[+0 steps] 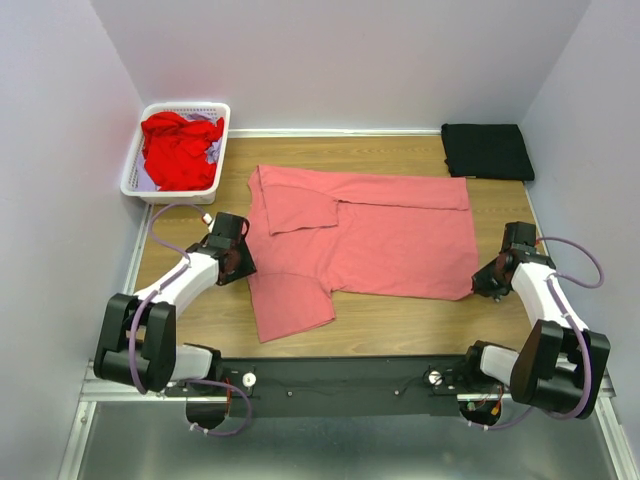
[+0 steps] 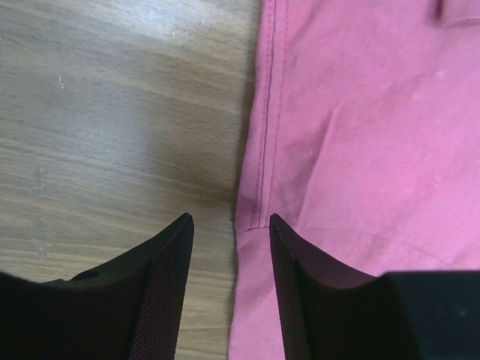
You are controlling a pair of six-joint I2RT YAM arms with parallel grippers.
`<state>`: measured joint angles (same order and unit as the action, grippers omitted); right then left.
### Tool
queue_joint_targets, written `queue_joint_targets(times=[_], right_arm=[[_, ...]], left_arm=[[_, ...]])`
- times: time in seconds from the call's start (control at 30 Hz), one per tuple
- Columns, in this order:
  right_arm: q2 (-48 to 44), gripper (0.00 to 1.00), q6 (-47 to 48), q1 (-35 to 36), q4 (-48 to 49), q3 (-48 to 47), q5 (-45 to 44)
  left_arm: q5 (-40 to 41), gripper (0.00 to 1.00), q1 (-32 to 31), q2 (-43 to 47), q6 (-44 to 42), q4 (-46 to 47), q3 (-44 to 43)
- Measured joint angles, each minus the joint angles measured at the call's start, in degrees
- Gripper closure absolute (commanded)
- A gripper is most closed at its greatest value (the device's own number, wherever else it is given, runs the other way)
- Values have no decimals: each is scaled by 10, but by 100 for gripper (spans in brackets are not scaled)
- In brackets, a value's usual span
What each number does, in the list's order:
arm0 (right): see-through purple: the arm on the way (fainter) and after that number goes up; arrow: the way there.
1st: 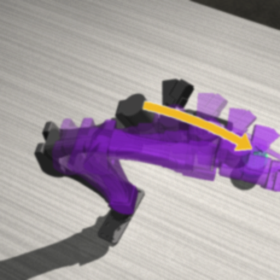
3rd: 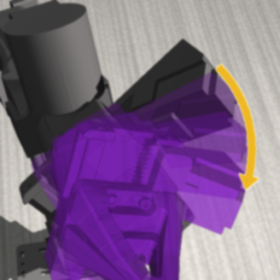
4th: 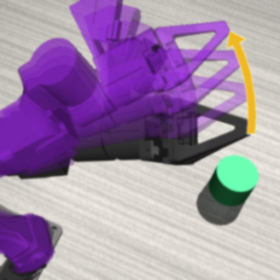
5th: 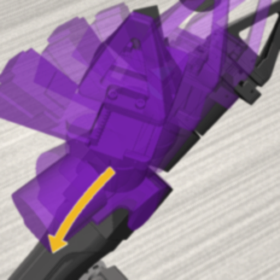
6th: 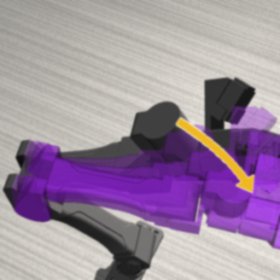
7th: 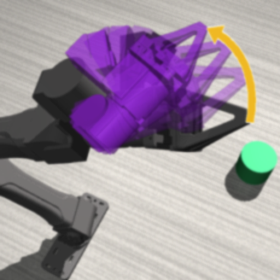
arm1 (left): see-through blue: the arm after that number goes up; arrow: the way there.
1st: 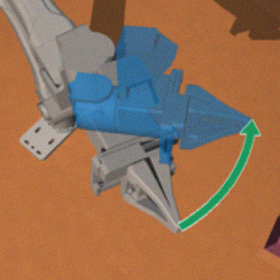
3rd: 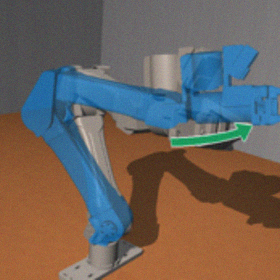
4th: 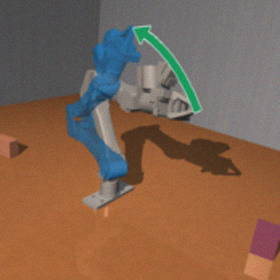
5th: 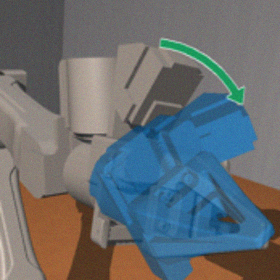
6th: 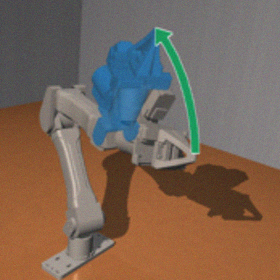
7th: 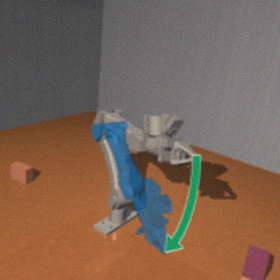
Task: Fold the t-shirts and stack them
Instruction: Fold the tshirt
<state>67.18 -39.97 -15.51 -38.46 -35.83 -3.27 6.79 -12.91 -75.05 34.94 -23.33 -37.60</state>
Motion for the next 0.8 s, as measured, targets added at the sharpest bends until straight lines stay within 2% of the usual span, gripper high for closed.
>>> queue_joint_targets(times=[0.37,0.4,0.5,0.53,0.57,0.63,0.8], right_arm=[[-1,99,5,0,14,0,9],[-1,99,5,0,15,0,9],[-1,99,5,0,16,0,10],[-1,99,5,0,16,0,10],[-1,99,5,0,16,0,10],[-1,99,5,0,16,0,10],[-8,99,5,0,15,0,11]], left_arm=[[1,47,-22,-35,-7,11,-7],[1,50,-23,-36,-7,12,-8],[2,66,-25,-42,-8,15,-11],[3,80,-26,-44,-8,16,-12],[3,83,-26,-46,-10,17,-12],[2,99,-26,-51,-8,20,-14],[1,100,-28,-56,-12,16,-21]])
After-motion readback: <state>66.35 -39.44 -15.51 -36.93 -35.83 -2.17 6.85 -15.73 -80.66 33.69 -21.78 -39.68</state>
